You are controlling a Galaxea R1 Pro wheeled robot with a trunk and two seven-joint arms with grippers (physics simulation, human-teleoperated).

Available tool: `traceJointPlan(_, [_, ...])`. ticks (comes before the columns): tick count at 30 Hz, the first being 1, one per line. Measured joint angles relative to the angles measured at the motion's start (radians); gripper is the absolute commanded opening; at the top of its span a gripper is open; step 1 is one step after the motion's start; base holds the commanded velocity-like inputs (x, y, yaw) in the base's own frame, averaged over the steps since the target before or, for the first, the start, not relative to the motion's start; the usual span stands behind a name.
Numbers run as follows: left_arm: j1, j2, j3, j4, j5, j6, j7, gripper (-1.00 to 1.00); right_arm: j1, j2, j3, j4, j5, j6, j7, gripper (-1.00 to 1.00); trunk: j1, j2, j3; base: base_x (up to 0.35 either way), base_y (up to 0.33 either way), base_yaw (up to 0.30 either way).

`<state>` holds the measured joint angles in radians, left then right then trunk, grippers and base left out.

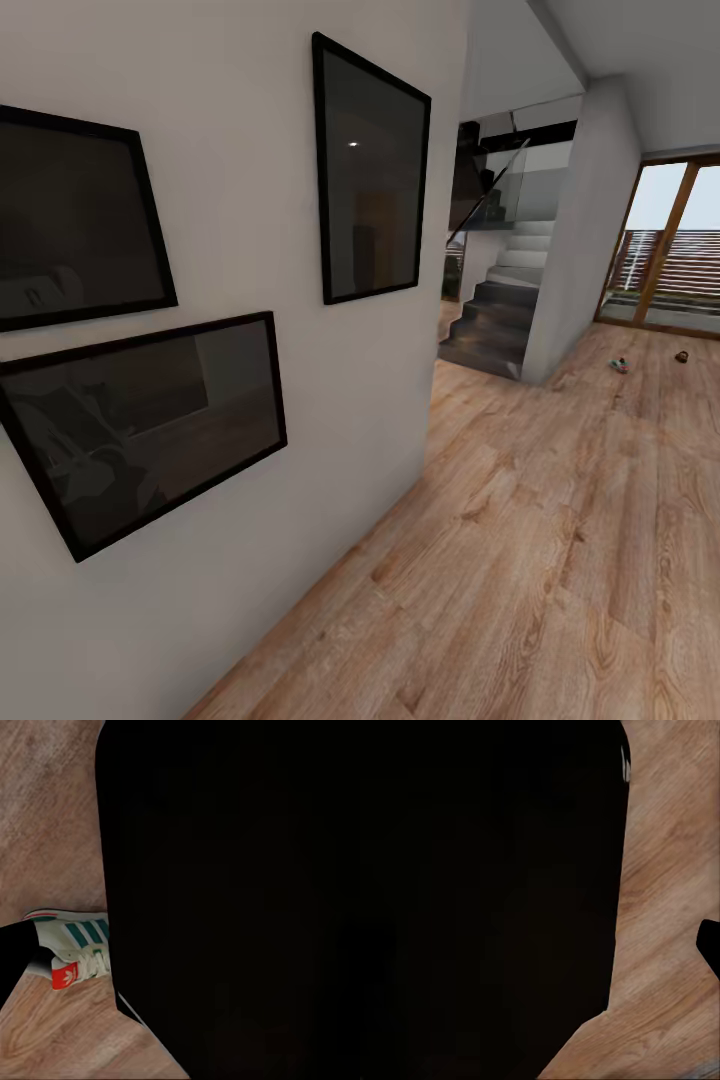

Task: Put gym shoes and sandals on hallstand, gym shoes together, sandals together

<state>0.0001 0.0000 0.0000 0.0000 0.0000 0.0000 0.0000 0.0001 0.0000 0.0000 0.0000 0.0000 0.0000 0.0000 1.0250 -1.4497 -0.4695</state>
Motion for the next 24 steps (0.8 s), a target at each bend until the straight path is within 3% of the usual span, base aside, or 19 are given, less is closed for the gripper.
traceJointPlan(9, [-0.044,-0.050,-0.001,-0.052,0.000,-0.047,-0.001,1.00,-0.002,-0.002,0.001,-0.050,0.002,-0.015,0.015,1.00,0.000,0.000,0.001,0.000,0.000,0.000])
traceJointPlan(24, [-0.128,-0.055,0.001,-0.137,-0.001,-0.131,-0.001,1.00,-0.002,-0.003,-0.005,-0.135,-0.001,-0.020,0.015,1.00,0.000,0.000,0.000,0.000,0.000,0.000])
